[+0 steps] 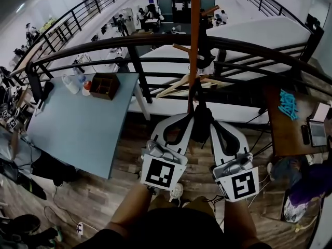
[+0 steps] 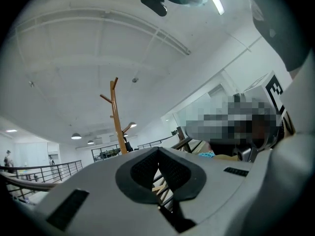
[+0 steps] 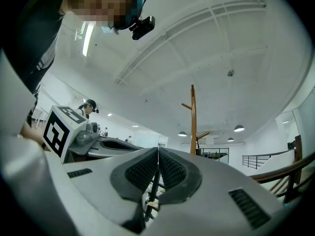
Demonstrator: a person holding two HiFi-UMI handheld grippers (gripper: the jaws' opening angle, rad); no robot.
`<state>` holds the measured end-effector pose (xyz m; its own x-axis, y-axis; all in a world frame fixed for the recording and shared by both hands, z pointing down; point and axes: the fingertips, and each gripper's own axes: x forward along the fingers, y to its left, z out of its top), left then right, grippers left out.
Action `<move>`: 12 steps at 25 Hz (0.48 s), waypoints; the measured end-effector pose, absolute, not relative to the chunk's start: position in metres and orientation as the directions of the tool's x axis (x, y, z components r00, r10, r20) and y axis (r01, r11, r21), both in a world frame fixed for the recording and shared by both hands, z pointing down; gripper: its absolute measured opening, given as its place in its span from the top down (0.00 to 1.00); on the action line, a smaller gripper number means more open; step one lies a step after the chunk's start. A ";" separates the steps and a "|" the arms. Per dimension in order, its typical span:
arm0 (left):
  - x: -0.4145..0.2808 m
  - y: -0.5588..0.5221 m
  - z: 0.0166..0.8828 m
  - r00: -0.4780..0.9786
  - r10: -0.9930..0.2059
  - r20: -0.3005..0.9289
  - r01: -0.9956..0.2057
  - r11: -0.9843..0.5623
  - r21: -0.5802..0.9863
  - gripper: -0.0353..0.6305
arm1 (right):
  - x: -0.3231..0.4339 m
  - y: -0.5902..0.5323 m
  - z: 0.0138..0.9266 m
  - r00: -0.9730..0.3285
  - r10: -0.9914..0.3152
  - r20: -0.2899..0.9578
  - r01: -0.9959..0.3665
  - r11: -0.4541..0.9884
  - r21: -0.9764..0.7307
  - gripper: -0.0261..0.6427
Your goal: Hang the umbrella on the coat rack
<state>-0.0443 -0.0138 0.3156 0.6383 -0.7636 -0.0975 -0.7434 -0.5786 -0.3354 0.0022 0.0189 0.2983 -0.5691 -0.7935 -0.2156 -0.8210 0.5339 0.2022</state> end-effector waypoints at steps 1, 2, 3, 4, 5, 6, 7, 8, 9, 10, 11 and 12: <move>-0.041 -0.008 0.315 0.638 -0.763 -0.105 -0.745 -0.577 -0.336 0.93 | 0.005 0.025 0.299 -0.570 -0.793 -0.217 -0.821 0.536 0.198 0.92; -0.037 -0.001 0.314 0.639 -0.761 -0.112 -0.746 -0.577 -0.333 0.93 | 0.009 0.032 0.300 -0.571 -0.792 -0.217 -0.820 0.538 0.196 0.92; -0.033 0.005 0.313 0.639 -0.760 -0.117 -0.747 -0.576 -0.332 0.93 | 0.012 0.038 0.301 -0.572 -0.791 -0.219 -0.820 0.539 0.194 0.92; -0.030 0.012 0.313 0.637 -0.761 -0.120 -0.748 -0.574 -0.333 0.93 | 0.016 0.045 0.302 -0.571 -0.791 -0.222 -0.821 0.538 0.194 0.92; -0.027 0.019 0.313 0.636 -0.762 -0.122 -0.749 -0.570 -0.337 0.93 | 0.021 0.052 0.302 -0.567 -0.792 -0.226 -0.823 0.534 0.195 0.92; -0.024 0.026 0.313 0.634 -0.764 -0.124 -0.749 -0.567 -0.342 0.93 | 0.025 0.059 0.302 -0.562 -0.794 -0.229 -0.826 0.529 0.195 0.92; -0.022 0.034 0.313 0.633 -0.764 -0.125 -0.750 -0.564 -0.346 0.93 | 0.030 0.067 0.302 -0.557 -0.797 -0.232 -0.830 0.524 0.193 0.92; -0.019 0.042 0.313 0.632 -0.765 -0.125 -0.750 -0.562 -0.349 0.93 | 0.034 0.074 0.302 -0.554 -0.799 -0.234 -0.832 0.522 0.188 0.92; -0.017 0.050 0.313 0.630 -0.767 -0.123 -0.751 -0.561 -0.349 0.93 | 0.038 0.082 0.302 -0.554 -0.798 -0.237 -0.833 0.524 0.181 0.92; -0.015 0.058 0.314 0.629 -0.768 -0.121 -0.751 -0.561 -0.348 0.93 | 0.041 0.089 0.302 -0.556 -0.795 -0.240 -0.831 0.529 0.173 0.92; -0.013 0.066 0.314 0.628 -0.769 -0.120 -0.752 -0.560 -0.348 0.93 | 0.044 0.096 0.302 -0.562 -0.791 -0.243 -0.827 0.536 0.167 0.92; -0.011 0.073 0.314 0.627 -0.770 -0.121 -0.753 -0.559 -0.348 0.93 | 0.045 0.103 0.303 -0.569 -0.786 -0.243 -0.823 0.543 0.167 0.92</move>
<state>-0.0107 0.0733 0.3142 0.6269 -0.7696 -0.1212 -0.7530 -0.5585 -0.3479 0.0453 0.1027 0.3029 -0.5685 -0.7859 -0.2433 -0.8227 0.5434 0.1672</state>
